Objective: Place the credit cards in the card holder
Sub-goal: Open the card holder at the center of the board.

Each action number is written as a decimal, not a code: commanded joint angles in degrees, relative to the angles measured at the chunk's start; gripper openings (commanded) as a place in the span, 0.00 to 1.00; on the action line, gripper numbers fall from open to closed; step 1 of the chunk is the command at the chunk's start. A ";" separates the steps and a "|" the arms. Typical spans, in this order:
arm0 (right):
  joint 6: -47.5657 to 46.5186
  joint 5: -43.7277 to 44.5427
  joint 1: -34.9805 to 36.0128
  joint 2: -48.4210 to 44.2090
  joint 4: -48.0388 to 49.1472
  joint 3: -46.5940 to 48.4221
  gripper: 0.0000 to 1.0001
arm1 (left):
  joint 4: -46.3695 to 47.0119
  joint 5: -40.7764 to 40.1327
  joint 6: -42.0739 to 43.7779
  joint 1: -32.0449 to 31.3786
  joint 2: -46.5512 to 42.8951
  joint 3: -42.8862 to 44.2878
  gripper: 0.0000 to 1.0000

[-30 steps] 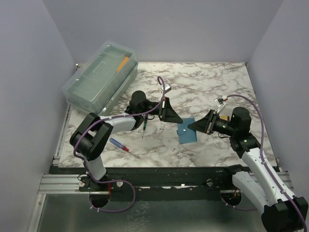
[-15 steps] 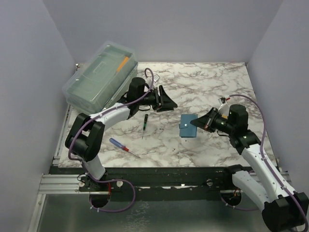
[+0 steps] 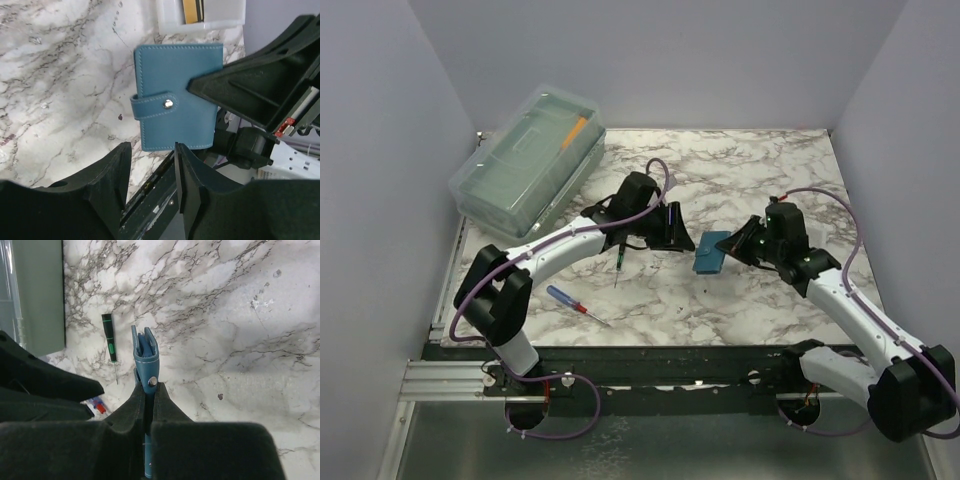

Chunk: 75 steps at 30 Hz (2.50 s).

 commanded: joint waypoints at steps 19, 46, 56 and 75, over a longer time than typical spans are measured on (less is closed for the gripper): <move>3.79 7.11 9.27 4.72 6.40 3.41 0.00 | -2.00 -4.87 4.10 -4.04 1.63 2.68 0.46; 5.45 -4.41 11.31 0.62 16.11 -1.30 0.00 | -6.44 -11.33 7.40 -3.75 4.48 5.00 0.36; 4.71 -4.27 11.41 -2.23 15.06 -0.99 0.00 | -11.02 -16.88 10.53 -3.63 5.09 5.93 0.22; -0.59 -5.39 5.41 8.30 16.00 -10.25 0.44 | -11.46 -15.79 14.18 -2.26 -7.70 -3.20 0.00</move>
